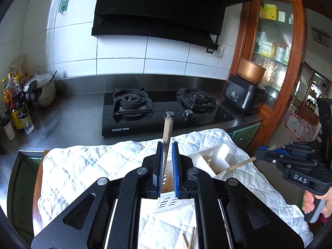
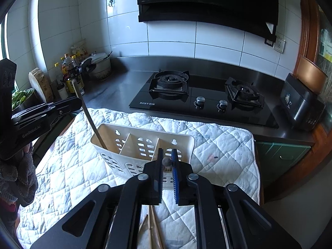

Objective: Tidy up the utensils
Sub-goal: 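Lower the left tool's chopstick into the holder and open while the right tool does likewise, then move both open tools back over the remaining chopsticks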

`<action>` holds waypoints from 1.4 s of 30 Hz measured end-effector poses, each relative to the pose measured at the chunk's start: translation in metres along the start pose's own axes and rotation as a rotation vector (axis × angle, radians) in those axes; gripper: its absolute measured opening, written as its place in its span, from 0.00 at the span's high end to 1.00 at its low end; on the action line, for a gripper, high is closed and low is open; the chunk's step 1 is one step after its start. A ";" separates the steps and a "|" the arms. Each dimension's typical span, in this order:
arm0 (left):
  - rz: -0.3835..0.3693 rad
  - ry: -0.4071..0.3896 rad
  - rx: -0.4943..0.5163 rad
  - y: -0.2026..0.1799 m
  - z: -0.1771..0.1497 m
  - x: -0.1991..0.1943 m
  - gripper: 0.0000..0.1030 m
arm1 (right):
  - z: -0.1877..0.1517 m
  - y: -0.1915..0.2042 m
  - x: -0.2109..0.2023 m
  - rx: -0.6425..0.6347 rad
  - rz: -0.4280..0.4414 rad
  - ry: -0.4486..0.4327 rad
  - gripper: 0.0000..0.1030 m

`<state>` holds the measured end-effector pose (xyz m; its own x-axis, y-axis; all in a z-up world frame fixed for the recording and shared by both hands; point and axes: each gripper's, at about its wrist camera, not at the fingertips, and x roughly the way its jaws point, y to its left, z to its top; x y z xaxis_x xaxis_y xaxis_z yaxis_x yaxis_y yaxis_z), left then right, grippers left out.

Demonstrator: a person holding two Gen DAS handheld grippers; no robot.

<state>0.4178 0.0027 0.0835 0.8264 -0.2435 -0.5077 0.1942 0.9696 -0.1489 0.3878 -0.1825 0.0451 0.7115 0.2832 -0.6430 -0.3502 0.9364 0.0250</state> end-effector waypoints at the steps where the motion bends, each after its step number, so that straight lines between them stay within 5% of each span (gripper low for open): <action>1: 0.003 -0.002 0.002 0.000 0.001 -0.001 0.92 | 0.000 0.000 -0.001 0.002 0.000 -0.004 0.90; 6: -0.001 -0.020 0.006 -0.003 0.004 -0.017 0.91 | 0.001 0.000 -0.021 0.001 -0.019 -0.052 0.67; 12: -0.018 -0.066 0.016 -0.009 0.000 -0.059 0.91 | -0.016 0.000 -0.063 0.007 -0.025 -0.123 0.62; 23: -0.082 -0.054 0.015 -0.014 -0.067 -0.120 0.91 | -0.124 0.013 -0.090 -0.025 0.015 -0.081 0.62; 24: -0.087 -0.050 0.012 -0.013 -0.077 -0.123 0.85 | -0.136 0.014 -0.088 -0.031 0.010 -0.074 0.62; 25: -0.085 -0.045 0.004 -0.012 -0.085 -0.126 0.69 | -0.148 0.016 -0.087 -0.037 0.004 -0.066 0.62; 27: -0.085 -0.047 -0.013 -0.010 -0.103 -0.132 0.60 | -0.171 0.017 -0.081 -0.041 -0.008 -0.045 0.62; 34: -0.041 0.018 -0.007 -0.004 -0.162 -0.140 0.60 | -0.230 0.009 -0.049 -0.007 -0.027 0.058 0.63; 42: -0.007 0.084 0.018 -0.002 -0.206 -0.142 0.60 | -0.253 0.005 -0.018 0.001 -0.026 0.117 0.72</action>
<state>0.1913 0.0301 -0.0195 0.7780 -0.2508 -0.5761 0.2097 0.9680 -0.1381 0.2190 -0.2358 -0.1374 0.6443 0.2327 -0.7285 -0.3321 0.9432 0.0076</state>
